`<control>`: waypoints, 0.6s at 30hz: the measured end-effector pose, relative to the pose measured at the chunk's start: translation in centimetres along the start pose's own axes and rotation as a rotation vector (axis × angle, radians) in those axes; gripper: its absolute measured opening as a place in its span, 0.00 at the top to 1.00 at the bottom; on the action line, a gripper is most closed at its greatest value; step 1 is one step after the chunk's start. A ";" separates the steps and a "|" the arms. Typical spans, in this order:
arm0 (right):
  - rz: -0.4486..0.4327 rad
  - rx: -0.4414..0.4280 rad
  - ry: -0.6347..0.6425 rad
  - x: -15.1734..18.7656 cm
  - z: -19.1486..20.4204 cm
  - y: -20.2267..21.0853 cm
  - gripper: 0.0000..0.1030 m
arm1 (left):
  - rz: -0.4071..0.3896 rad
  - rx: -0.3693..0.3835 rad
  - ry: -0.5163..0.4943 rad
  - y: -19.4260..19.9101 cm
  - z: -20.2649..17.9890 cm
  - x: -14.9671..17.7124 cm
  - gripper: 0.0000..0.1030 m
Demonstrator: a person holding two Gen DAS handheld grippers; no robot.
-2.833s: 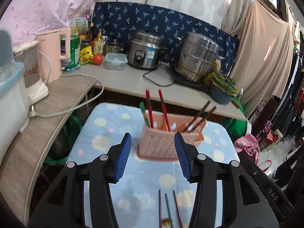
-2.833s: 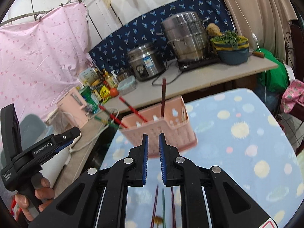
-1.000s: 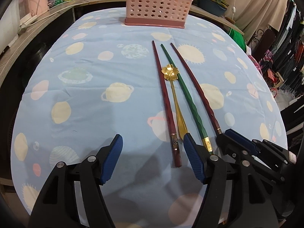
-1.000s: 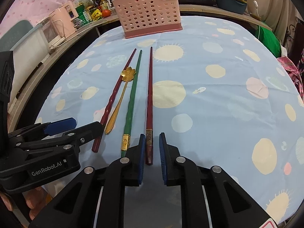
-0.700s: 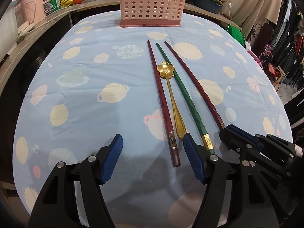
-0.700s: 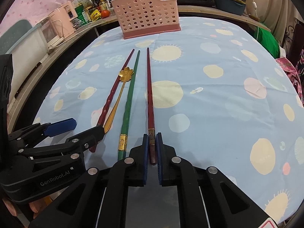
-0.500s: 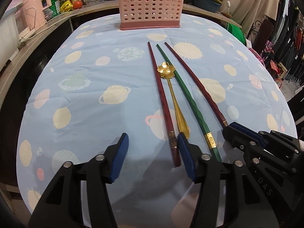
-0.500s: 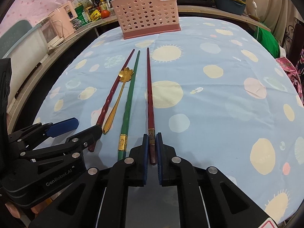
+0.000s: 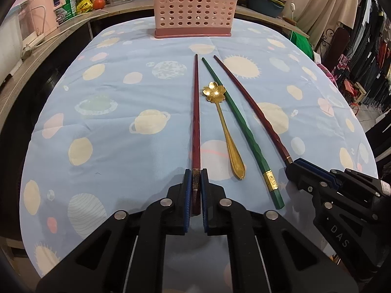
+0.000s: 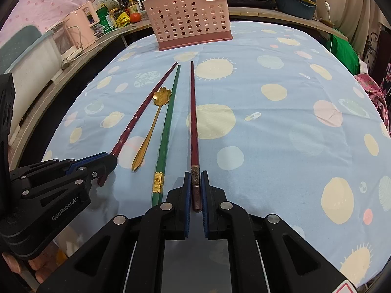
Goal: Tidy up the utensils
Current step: 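Grasp another dark red chopstick with the left tool while the right tool holds its own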
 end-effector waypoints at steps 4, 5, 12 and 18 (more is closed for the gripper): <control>-0.014 -0.007 -0.005 -0.3 0.0 0.6 0.93 | -0.002 0.005 0.009 0.5 0.1 -0.2 0.93; -0.019 -0.009 -0.006 -0.5 0.0 0.9 0.93 | -0.004 0.008 0.014 0.7 0.2 -0.3 0.93; -0.080 -0.036 -0.030 -2.2 -0.4 3.3 0.93 | -0.041 0.025 0.058 2.7 1.1 -1.6 0.93; -0.161 -0.055 -0.059 -4.5 -1.2 6.1 0.93 | -0.091 0.037 0.093 5.0 2.0 -3.4 0.93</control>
Point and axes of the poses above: each gripper's, at about its wrist camera, not at the fingertips, and y roughly against the way its jaws point, z to its left, x to its underside, the point moved 2 cm from there along -y, roughly the way its jaws point, and after that the axes turned 2 degrees about z, right-handed, at the moved point
